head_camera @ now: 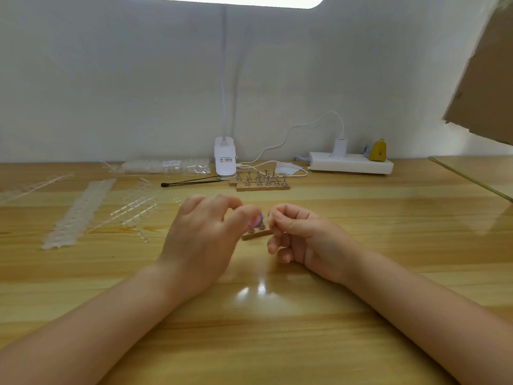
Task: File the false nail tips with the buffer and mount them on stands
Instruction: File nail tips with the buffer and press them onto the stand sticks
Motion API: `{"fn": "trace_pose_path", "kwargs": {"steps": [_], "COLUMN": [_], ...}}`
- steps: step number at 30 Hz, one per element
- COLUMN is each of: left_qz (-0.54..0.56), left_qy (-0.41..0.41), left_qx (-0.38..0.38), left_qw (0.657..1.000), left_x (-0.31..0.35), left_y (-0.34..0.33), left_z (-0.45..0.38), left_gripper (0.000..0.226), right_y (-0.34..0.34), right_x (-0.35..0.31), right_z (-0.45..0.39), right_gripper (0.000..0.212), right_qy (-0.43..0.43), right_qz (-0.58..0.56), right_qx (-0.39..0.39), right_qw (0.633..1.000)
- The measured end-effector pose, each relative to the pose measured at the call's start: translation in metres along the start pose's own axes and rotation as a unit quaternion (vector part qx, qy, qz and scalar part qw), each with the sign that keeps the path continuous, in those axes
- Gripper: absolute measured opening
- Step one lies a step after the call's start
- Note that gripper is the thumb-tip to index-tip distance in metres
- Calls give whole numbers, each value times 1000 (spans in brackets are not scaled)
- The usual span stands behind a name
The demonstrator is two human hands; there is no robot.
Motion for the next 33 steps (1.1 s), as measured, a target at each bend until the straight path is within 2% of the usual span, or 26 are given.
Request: {"fn": "trace_pose_path", "kwargs": {"steps": [2,4,8,10,13,16,18,20,23,25,28,31,33], "left_qz": [20,56,48,45,73,24,-6,-15,-50,-65,-46,-35,-48], "left_qy": [13,-12,5,20,-17,-1,21,-9,-104,-87,-48,-108,-104], "left_qx": [11,22,-15,4,29,-7,-5,20,56,54,56,64,51], "left_qw": [1000,998,999,999,997,1000,1000,1000,992,993,996,991,992], "left_x": [-5,7,2,-4,11,4,-7,1,30,23,8,34,33], "left_y": [6,8,-2,4,8,-1,2,8,9,11,18,12,7], "left_z": [-1,-4,0,0,-5,-2,-1,-3,-3,-3,-3,-3,-2], "left_gripper": [24,19,19,19,17,15,15,16,21,22,12,18,25], "right_y": [-1,-1,0,1,1,1,2,2,0,0,0,-1,0], "right_x": [0,1,-1,0,2,0,-1,0,1,1,1,1,1], "right_z": [0,-1,-1,-1,-1,-1,-1,-1,-2,-2,-2,-2,-2], "right_gripper": [10,12,8,8,9,7,9,11,13,14,13,13,14], "right_qy": [4,5,5,6,6,4,2,-1,-5,-11,-12,-5,-10], "right_qz": [5,13,0,-1,11,3,-4,3,23,18,11,16,16], "right_qx": [0,-3,4,9,9,10,18,27,23,17,17,17,18], "right_qw": [1000,1000,1000,1000,1000,1000,1000,1000,999,1000,1000,1000,1000]}}
Point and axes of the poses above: each hand's wrist, its own z-axis away from the middle knuckle, its own y-axis out of the back of the hand, x = y × z, the point moved 10 cm from there along -z, towards the middle knuckle, and after that the axes turned 15 degrees about z, right-handed, at the moved point
